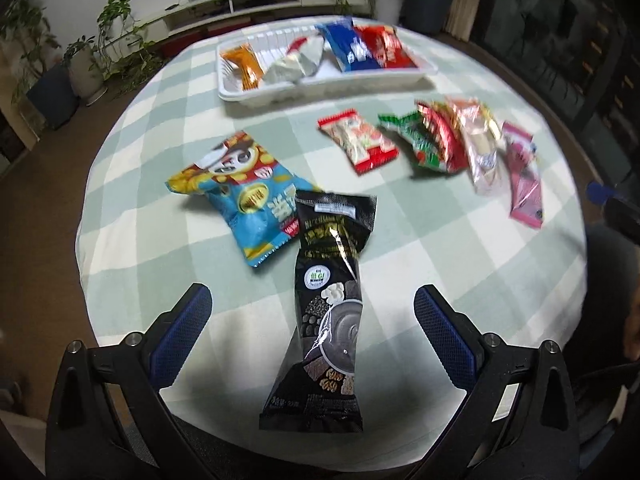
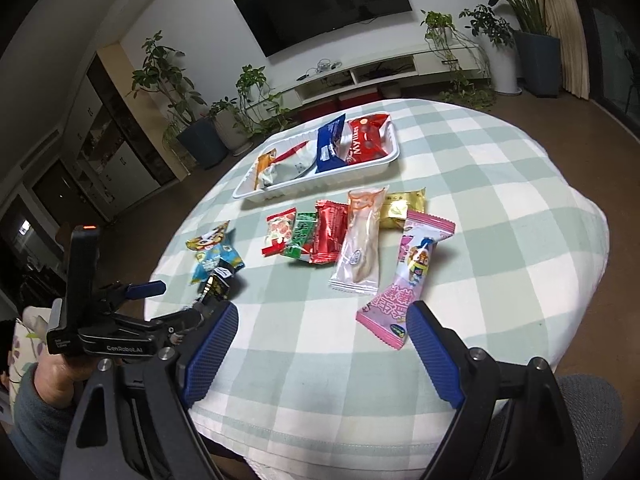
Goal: Organize snacks
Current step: 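Grasp the black coffee packet with the left gripper while the right gripper grasps the pink cartoon packet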
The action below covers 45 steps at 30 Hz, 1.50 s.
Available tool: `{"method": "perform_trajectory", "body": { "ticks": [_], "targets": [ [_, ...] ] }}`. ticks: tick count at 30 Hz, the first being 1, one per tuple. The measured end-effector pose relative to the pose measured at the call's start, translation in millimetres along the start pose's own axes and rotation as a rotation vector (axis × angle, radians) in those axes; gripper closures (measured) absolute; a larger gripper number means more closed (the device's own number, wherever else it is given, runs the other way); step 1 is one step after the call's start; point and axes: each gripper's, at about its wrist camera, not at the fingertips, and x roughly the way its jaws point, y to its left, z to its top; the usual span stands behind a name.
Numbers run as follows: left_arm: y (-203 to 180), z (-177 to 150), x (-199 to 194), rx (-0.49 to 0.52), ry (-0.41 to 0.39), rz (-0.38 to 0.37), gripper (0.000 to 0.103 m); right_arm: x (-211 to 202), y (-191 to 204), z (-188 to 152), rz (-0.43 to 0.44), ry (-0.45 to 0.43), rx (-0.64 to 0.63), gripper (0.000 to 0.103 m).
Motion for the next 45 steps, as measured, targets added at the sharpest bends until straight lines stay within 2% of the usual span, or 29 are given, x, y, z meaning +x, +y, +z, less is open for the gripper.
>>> {"method": "perform_trajectory", "body": {
  "ticks": [2,10,14,17,19,24,32,34,36,39,41,45],
  "targets": [
    [-0.5,0.3,6.8,0.006,0.017,0.007,0.005,-0.2,1.4,-2.4,-0.02,-0.001,-0.013,0.015],
    [4.2,-3.2,27.0,0.001,0.074,-0.011,0.041,9.3,1.0,-3.9,-0.065,0.048,-0.024,0.015],
    [6.6,-2.5,30.1,-0.012,0.067,-0.03,0.043,13.5,-1.2,-3.7,-0.082,0.073,-0.012,0.015],
    [6.5,-1.6,29.7,-0.009,0.064,-0.032,0.054,15.9,-4.0,-2.8,-0.092,0.085,0.003,0.016],
    [4.7,-1.5,28.4,0.013,0.08,-0.012,0.07,16.7,-6.6,-1.6,-0.097,0.09,0.017,0.016],
    [1.9,-5.9,22.3,0.018,0.062,-0.046,0.082,20.9,-13.3,1.8,-0.105,0.11,0.054,0.017],
    [8.7,-18.7,9.2,-0.083,-0.002,-0.168,0.083,40.5,-29.5,14.8,-0.124,0.157,0.12,0.023],
    [11.2,-19.6,5.7,-0.11,-0.019,-0.198,0.083,52.9,-34.1,17.9,-0.143,0.188,0.126,0.028],
    [12.4,-21.2,2.7,-0.128,-0.035,-0.222,0.083,62.1,-37.6,19.6,-0.154,0.214,0.137,0.041],
    [15.2,-24.8,1.0,-0.159,-0.046,-0.257,0.083,79.2,-42.2,23.4,-0.183,0.25,0.138,0.05],
    [16.7,-26.0,1.1,-0.172,-0.05,-0.268,0.083,86.8,-42.1,25.5,-0.193,0.26,0.124,0.052],
    [19.8,-27.4,0.6,-0.197,-0.064,-0.284,0.083,93.7,-39.8,28.8,-0.236,0.256,0.072,0.062]
  ]
}}
